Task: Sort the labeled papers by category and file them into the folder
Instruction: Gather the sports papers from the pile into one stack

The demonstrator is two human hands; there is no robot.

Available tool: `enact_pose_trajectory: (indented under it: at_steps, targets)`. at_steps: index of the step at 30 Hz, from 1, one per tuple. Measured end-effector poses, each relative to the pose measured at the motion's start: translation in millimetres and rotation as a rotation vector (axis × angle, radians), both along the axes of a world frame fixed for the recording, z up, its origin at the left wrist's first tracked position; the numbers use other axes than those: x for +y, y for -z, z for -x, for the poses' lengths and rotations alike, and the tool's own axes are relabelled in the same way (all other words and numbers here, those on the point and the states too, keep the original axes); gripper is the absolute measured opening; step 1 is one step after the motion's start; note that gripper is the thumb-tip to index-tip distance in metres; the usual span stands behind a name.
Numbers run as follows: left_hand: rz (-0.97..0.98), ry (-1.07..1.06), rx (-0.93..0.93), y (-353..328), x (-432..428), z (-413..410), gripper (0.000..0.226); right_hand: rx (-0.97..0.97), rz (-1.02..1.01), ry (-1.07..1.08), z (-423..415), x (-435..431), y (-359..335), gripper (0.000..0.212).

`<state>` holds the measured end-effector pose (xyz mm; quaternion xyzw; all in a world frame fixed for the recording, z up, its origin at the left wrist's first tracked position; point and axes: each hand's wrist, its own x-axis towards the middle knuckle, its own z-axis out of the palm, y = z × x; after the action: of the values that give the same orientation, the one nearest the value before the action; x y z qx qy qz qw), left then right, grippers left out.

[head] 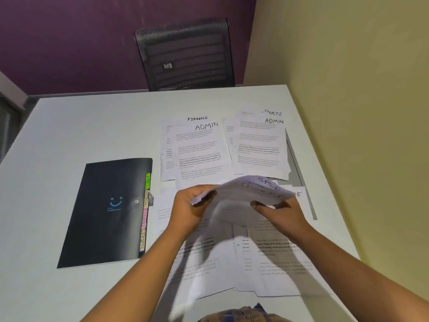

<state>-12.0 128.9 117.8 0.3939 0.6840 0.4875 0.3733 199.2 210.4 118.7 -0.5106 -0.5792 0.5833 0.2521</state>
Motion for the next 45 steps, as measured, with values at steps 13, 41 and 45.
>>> enact_pose_trajectory:
  at_steps: [13, 41, 45]
  targets:
    - [0.039, -0.109, -0.217, 19.2, 21.4, 1.9, 0.008, -0.212, 0.025, -0.071, 1.3, 18.1, 44.4, 0.030]
    - [0.211, -0.312, -0.441, 15.8, 47.8, 50.5, 0.020, -0.479, 0.082, 0.279, 14.0, 182.7, 89.0, 0.023]
    - [0.239, -0.316, -0.408, 18.0, 63.3, 56.7, 0.019, -0.788, 0.091, 0.226, 11.6, 208.9, 106.5, 0.028]
